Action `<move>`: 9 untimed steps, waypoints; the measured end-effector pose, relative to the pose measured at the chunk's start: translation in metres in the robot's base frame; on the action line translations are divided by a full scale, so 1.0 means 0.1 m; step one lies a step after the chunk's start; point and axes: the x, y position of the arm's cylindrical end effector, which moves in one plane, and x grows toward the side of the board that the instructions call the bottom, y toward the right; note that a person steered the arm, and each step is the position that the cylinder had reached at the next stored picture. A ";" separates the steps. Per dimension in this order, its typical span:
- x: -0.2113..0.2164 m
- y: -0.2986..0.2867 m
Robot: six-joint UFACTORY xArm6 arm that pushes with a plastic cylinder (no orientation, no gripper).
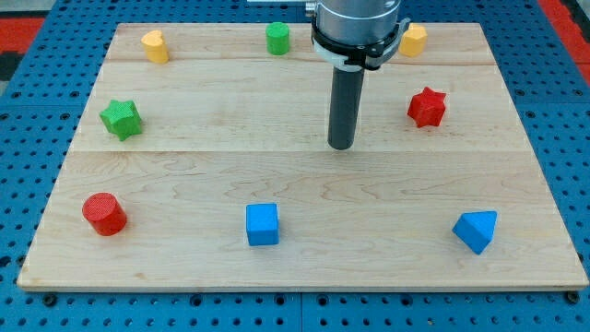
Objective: Push the blue triangle slightly bottom
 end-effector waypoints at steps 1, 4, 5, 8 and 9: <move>0.00 0.00; 0.26 1.04; 0.26 1.54; 1.00 1.93; 1.04 1.47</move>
